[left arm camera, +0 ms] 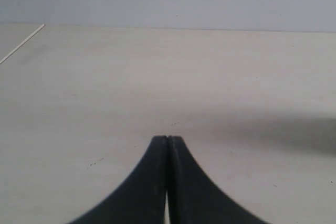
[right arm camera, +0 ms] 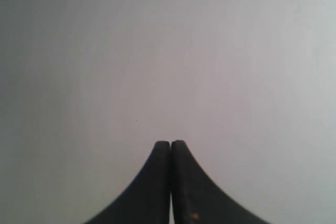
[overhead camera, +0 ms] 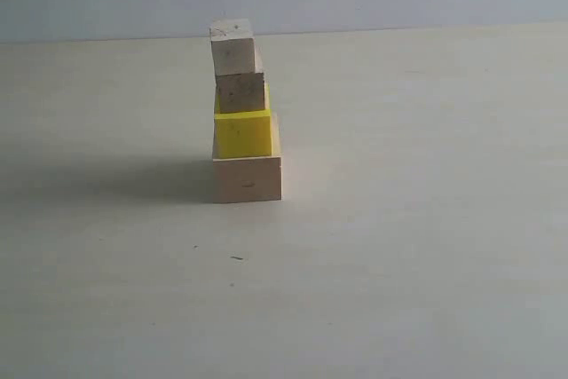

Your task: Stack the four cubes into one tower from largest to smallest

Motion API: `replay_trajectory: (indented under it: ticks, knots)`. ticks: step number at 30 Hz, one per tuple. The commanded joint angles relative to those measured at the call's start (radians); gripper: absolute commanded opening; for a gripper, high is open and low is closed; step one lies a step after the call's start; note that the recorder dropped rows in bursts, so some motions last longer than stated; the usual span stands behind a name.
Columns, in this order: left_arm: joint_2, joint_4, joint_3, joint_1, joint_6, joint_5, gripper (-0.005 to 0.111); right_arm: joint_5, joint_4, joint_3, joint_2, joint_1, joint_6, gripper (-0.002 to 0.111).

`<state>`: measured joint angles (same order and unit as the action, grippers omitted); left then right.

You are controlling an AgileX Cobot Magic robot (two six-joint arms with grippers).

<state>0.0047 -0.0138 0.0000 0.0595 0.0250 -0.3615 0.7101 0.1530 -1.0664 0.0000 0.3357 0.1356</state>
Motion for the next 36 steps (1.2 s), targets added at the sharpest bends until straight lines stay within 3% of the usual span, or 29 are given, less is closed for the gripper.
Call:
replay_trajectory:
  ticks: [1, 19, 25, 31, 36]
  knots:
    - [-0.005, 0.004, 0.0, -0.006, -0.007, 0.005, 0.0, 0.002, -0.003, -0.007, 0.0, -0.001, -0.005, 0.0]
    - [-0.005, 0.004, 0.0, -0.006, -0.005, 0.005, 0.0, 0.002, -0.008, -0.007, 0.0, -0.001, -0.013, 0.0]
    - [-0.005, 0.004, 0.0, -0.006, -0.005, 0.005, 0.0, 0.025, -0.013, 0.004, 0.0, -0.005, -0.224, 0.0]
    - [-0.005, 0.004, 0.0, -0.006, -0.003, 0.005, 0.0, 0.023, 0.05, 0.131, 0.0, -0.135, -0.261, 0.0]
    - [-0.005, 0.004, 0.0, -0.006, -0.003, 0.005, 0.0, -0.163, 0.022, 0.316, 0.0, -0.225, -0.299, 0.0]
